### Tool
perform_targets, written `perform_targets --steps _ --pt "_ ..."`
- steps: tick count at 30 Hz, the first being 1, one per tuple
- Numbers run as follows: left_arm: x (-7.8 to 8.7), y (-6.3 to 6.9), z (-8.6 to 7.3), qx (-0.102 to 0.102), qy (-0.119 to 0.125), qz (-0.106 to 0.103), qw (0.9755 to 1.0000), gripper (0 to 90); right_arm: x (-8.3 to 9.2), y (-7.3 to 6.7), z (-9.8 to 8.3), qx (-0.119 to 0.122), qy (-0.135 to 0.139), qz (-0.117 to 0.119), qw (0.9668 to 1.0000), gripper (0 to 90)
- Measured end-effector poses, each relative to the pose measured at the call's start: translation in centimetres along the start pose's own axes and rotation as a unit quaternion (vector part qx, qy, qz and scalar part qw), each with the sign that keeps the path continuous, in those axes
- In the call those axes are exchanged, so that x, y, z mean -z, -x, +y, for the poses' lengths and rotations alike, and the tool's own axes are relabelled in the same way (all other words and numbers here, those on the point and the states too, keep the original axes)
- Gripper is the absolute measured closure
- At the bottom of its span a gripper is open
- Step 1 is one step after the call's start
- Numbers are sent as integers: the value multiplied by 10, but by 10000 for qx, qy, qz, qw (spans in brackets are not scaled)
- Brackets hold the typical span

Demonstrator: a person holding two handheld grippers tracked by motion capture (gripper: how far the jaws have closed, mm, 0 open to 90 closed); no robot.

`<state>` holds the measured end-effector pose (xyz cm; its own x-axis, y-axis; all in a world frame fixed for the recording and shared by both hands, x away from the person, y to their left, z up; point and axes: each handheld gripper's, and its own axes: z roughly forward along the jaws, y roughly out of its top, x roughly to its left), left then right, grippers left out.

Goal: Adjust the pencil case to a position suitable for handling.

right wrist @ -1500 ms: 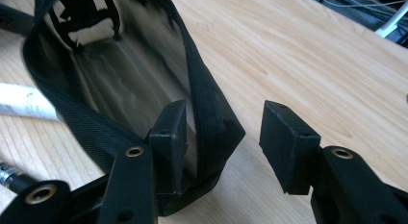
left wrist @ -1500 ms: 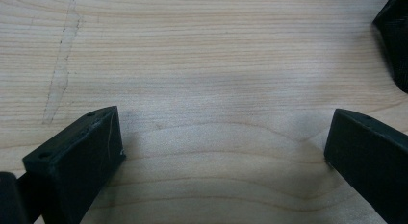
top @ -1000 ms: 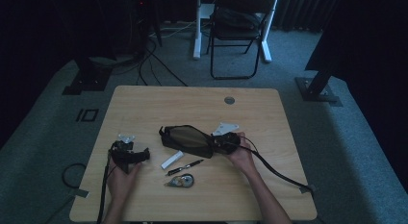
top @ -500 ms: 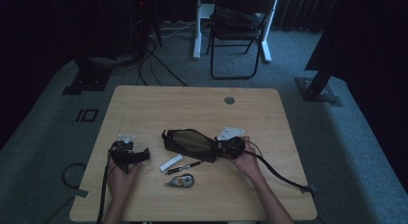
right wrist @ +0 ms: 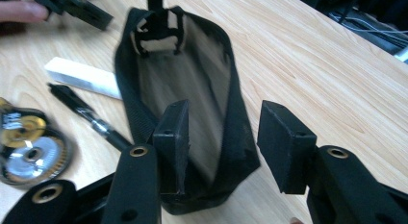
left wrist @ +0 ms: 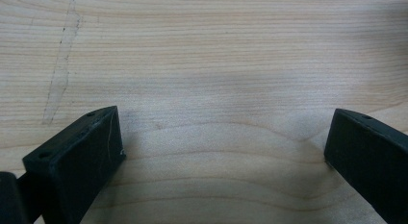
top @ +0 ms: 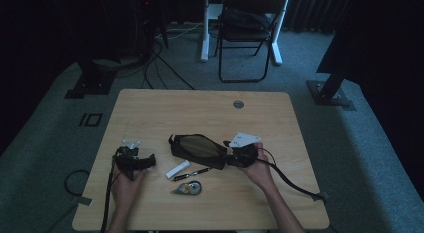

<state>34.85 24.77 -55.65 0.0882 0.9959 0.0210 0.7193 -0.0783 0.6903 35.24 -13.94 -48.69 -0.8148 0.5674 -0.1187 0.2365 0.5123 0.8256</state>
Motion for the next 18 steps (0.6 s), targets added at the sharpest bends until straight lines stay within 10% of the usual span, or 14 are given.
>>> perform_targets --steps 18 --pt "0 0 0 -1 2 -3 10000 0 8 -23 -2 -74 196 350 9992 533"
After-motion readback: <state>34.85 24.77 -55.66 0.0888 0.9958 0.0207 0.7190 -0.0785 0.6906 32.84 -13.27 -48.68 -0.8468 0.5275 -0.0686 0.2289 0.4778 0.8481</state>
